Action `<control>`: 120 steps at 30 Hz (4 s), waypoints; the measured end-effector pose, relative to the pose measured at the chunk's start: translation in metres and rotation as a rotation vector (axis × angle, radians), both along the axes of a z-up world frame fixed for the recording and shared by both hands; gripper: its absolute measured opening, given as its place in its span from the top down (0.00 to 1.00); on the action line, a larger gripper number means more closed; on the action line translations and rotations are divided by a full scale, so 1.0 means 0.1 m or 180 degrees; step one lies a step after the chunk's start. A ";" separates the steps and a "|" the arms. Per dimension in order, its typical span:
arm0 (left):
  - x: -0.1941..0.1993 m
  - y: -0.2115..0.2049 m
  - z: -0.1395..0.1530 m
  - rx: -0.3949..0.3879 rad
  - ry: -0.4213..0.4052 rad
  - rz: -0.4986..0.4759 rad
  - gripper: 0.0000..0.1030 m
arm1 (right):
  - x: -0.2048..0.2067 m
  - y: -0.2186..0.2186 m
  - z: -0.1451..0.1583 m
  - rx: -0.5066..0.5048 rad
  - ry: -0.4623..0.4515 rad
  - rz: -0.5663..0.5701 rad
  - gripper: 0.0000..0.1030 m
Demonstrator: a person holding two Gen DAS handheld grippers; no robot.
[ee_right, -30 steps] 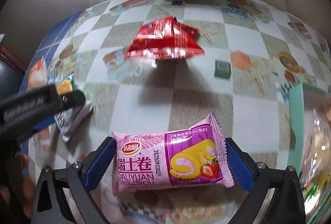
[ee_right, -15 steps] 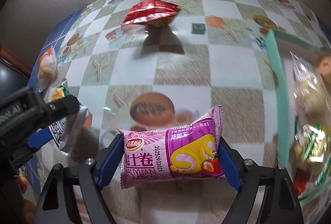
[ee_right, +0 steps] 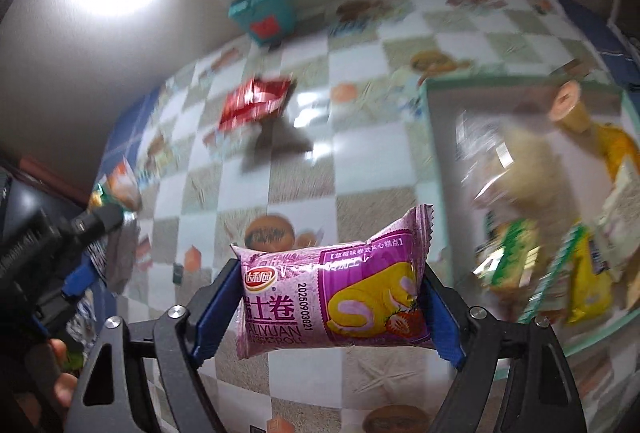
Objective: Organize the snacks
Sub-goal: 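Carry the cracker pack and Swiss roll pack into the tray and release both, then move both tools back toward the red bag and orange bag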
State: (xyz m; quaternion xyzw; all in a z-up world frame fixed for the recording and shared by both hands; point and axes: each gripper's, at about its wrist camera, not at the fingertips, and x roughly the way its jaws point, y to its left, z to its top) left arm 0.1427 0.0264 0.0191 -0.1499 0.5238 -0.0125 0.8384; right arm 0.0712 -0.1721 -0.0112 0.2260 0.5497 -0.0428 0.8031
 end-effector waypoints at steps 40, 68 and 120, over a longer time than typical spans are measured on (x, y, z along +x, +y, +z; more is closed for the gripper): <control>-0.92 -2.58 0.03 0.0392 -0.0206 -0.1995 0.34 | -1.39 -2.83 0.16 0.0031 0.0007 -0.2380 0.16; -0.97 -2.87 -0.07 0.0370 -0.0247 -0.2162 0.14 | -1.25 -2.79 -0.06 0.0198 0.0065 -0.2213 0.00; 0.06 0.64 -0.18 0.0325 0.0087 0.0624 0.11 | -0.05 -0.31 0.42 -0.0328 -0.0299 -0.0123 0.00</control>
